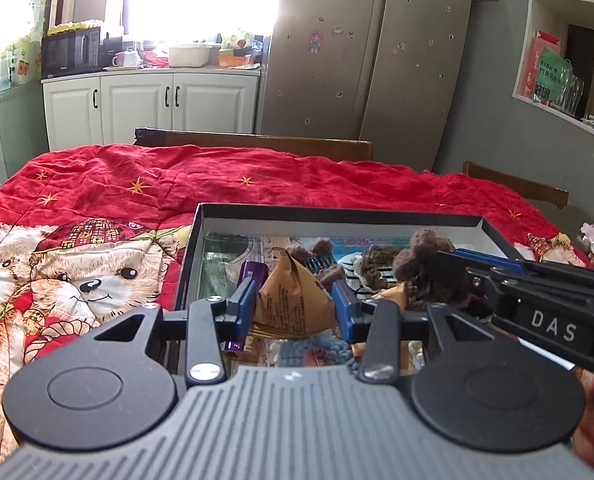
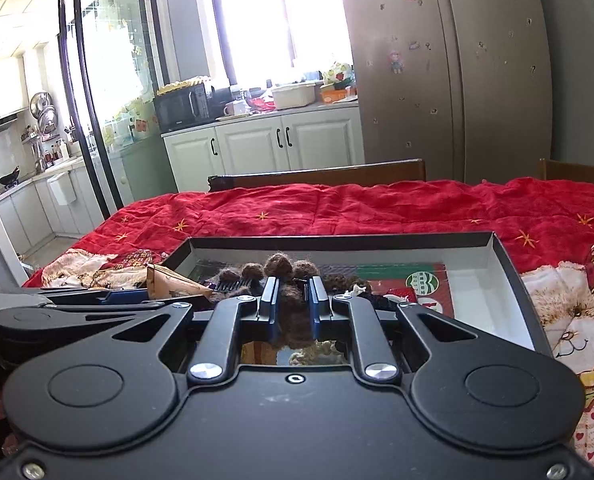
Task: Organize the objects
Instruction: 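Lower and release the paper packet with left tool while right tool releases the pom-pom tie in the box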
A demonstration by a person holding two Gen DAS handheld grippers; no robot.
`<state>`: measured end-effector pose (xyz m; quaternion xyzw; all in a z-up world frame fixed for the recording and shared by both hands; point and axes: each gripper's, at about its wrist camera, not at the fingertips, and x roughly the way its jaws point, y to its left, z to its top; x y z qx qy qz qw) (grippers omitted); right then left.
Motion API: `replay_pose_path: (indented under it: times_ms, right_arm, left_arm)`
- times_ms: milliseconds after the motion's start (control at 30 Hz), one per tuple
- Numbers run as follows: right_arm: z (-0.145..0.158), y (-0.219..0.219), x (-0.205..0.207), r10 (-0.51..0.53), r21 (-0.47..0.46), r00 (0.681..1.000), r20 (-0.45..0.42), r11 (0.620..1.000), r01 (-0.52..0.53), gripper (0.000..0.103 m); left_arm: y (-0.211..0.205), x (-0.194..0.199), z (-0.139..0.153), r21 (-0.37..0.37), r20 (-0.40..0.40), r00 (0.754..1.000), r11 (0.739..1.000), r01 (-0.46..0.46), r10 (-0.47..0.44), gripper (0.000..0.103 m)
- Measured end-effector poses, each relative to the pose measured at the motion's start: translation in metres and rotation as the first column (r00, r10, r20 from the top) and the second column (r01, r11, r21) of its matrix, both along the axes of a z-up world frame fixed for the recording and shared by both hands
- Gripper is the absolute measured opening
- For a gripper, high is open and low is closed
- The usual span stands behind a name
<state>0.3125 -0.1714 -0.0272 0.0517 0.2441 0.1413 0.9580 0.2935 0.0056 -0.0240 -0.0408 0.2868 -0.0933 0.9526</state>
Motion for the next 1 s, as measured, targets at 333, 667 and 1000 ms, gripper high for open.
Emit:
replay_pose_path:
  times_ms: [333,667,1000]
  right_arm:
    - [-0.009,0.000,0.008,-0.003,-0.008,1.000,-0.018,1.000,0.003,0.015]
    - [-0.014,-0.001,0.011,-0.004,-0.013,0.999,-0.035,1.000,0.003,0.016]
    - [-0.016,-0.002,0.011,0.002,-0.009,0.999,-0.041,1.000,-0.003,0.020]
  left_arm:
    - [-0.007,0.004,-0.004,0.036,0.008,1.000,0.999,0.004,-0.004,0.045]
    - [-0.010,0.004,-0.005,0.049,0.006,1.000,0.999,0.011,-0.011,0.045]
    - [-0.009,0.004,-0.005,0.045,0.004,1.000,0.999,0.009,-0.009,0.046]
